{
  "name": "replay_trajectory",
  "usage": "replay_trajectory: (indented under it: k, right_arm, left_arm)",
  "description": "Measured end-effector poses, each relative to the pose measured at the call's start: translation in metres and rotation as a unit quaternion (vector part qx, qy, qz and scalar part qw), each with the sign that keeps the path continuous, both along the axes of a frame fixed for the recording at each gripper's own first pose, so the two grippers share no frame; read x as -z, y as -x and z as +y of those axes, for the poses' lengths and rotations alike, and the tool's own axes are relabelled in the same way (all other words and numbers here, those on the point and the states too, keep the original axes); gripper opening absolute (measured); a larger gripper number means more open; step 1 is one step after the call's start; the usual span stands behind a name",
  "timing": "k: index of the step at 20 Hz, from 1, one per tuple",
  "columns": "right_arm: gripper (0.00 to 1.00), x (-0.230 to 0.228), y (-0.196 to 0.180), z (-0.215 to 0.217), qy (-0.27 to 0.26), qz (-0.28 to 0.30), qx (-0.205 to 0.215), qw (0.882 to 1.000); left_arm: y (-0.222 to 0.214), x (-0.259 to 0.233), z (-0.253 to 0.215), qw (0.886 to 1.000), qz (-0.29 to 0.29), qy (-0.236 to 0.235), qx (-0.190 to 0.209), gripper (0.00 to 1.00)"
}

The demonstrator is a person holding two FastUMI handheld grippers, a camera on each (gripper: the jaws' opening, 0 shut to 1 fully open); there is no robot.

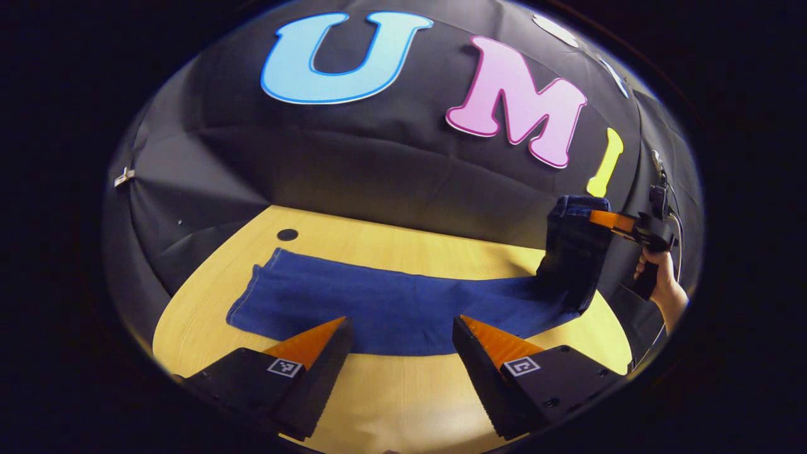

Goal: Grasp the waist and the cuffs of the jeans and fold them to make the two legs overlap; first hold the waist and fold one-third of the jeans toward the cuffs, then hold the cuffs and fold the remaining one-third in the same direction to finish folding.

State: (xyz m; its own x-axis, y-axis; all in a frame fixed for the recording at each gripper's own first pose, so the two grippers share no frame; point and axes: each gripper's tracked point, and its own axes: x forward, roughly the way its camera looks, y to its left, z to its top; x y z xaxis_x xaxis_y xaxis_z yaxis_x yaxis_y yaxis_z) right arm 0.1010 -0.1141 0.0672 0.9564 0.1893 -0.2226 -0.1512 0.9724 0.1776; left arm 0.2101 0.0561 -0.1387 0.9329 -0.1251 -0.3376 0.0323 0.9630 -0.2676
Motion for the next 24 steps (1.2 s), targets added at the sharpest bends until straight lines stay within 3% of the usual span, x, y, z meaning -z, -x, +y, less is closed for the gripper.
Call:
replay_trajectory:
  k: [6,9,11,13,15,18,24]
  right_arm:
    - [0.17,0.042,0.005,-0.021,0.046,0.032,-0.135,0.989]
    - [0.17,0.054,-0.006,-0.026,0.094,0.047,-0.175,0.979]
    - [0.2,0.078,-0.009,-0.014,0.08,0.074,-0.199,0.974]
    - [0.59,0.091,-0.001,0.002,0.059,0.094,-0.234,0.966]
    - [0.98,0.095,0.001,-0.003,0.094,0.078,-0.226,0.966]
    - [0.98,0.091,0.016,-0.005,0.098,0.068,-0.225,0.967]
    - [0.98,0.093,0.038,-0.035,0.103,0.07,-0.217,0.968]
  left_arm:
    - [0.007,0.021,0.032,0.997,-0.009,0.06,-0.057,1.0]
    - [-0.003,0.038,0.051,0.993,-0.013,0.083,-0.083,0.97]
    - [-0.014,0.037,0.071,0.99,-0.032,0.089,-0.108,0.97]
    - [-0.03,0.036,0.099,0.986,-0.045,0.081,-0.136,0.97]
    - [-0.042,0.049,0.129,0.985,-0.036,0.053,-0.159,0.97]
    - [-0.061,0.067,0.168,0.983,-0.022,0.014,-0.18,0.97]
    - [-0.091,0.124,0.213,0.98,0.054,-0.019,-0.189,0.97]
